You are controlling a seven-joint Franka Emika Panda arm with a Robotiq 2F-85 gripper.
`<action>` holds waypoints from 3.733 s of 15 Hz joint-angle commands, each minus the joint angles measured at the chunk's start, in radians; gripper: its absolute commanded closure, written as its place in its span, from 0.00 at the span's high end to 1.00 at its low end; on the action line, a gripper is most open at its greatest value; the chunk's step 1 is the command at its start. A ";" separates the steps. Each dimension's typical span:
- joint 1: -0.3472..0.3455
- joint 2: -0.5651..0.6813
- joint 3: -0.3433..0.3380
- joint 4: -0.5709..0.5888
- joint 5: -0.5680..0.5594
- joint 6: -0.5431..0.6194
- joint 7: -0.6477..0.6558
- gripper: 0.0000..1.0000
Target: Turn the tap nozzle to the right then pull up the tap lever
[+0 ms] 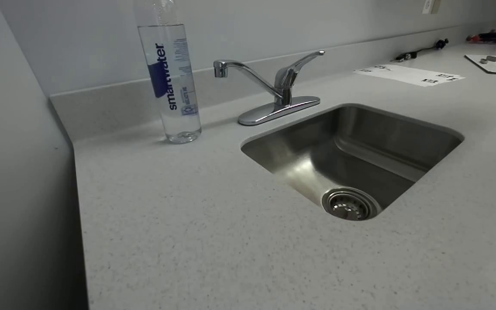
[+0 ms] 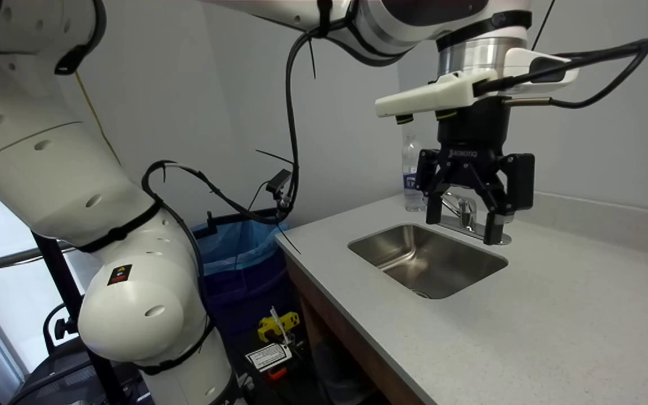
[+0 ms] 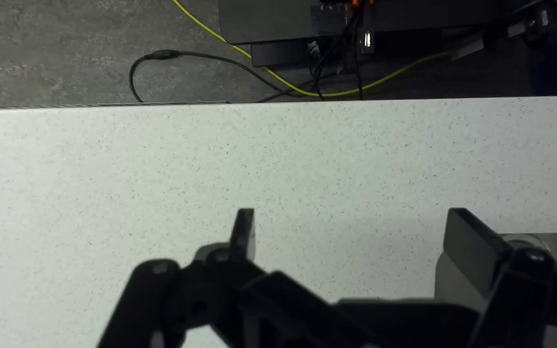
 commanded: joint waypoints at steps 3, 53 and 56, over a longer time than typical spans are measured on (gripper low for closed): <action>0.012 0.011 0.027 0.004 0.003 0.007 0.010 1.00; 0.307 0.299 0.375 0.186 0.156 0.328 0.122 1.00; 0.314 0.387 0.391 0.267 0.182 0.427 0.129 1.00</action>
